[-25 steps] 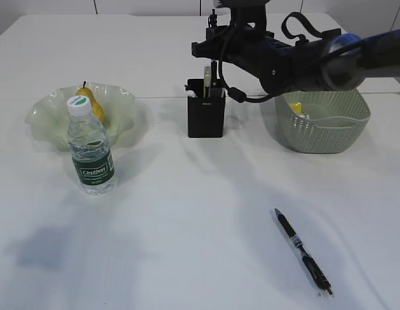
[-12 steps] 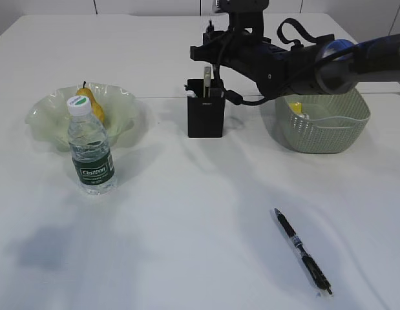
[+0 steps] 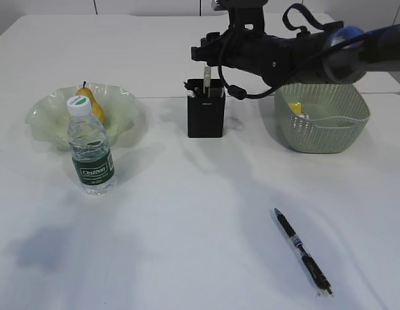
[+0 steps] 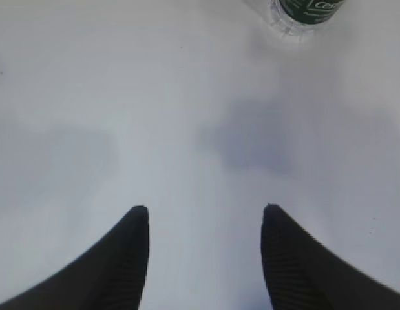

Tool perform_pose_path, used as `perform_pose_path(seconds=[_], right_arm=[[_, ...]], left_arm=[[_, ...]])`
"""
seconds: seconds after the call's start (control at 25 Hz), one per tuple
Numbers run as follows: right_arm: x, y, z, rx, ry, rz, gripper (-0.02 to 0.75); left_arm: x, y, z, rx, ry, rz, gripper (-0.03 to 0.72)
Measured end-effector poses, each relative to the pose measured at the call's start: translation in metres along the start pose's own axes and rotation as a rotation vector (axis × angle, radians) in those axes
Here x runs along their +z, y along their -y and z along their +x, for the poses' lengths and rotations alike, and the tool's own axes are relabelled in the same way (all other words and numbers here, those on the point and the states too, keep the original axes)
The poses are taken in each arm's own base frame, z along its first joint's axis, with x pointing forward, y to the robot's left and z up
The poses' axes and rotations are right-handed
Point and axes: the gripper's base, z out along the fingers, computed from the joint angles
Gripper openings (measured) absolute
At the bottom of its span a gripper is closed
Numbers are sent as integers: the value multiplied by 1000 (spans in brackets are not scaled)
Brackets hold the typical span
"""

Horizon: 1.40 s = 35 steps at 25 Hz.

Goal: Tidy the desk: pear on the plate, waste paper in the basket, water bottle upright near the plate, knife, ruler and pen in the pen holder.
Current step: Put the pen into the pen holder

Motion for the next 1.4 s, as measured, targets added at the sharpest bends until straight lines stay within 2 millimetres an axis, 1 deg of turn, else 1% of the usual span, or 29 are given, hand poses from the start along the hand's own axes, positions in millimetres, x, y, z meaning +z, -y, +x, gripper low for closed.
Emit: perform_pose_path(seconds=[0.12,0.28,0.48,0.64,0.84,0.96,1.08,1.2,1.28,1.32,1.4], right_arm=[[-9,-1,-7,-2,-89,-7,347],[-26,-2,-23,-36,-182,-16,347],[-57,-2,-52,-80,-291,-17,347],[-87,-1,-66,-114,-446,-19,347],[-124,0,-70,-163,-705,-39,347],[-143,1,-70,-179,-838,-50,347],[-159,1,-76,-180,-891,-54,347],[-177,1,-85,-180,-890,-53,347],[-188,1,-88,-180,-894,-53,345],[-194,1,-87,-180,-899,-53,344],[-204,2,-79,-184,-930,-53,344]], left_arm=[[0,0,0,0,0,0,393],[0,0,0,0,0,0,392],[0,0,0,0,0,0,392],[0,0,0,0,0,0,392],[0,0,0,0,0,0,392],[0,0,0,1,0,1,391],[0,0,0,0,0,0,391],[0,0,1,0,-8,0,391],[0,0,1,0,-15,0,391],[0,0,2,0,-22,0,391],[0,0,2,1,-24,1,391]])
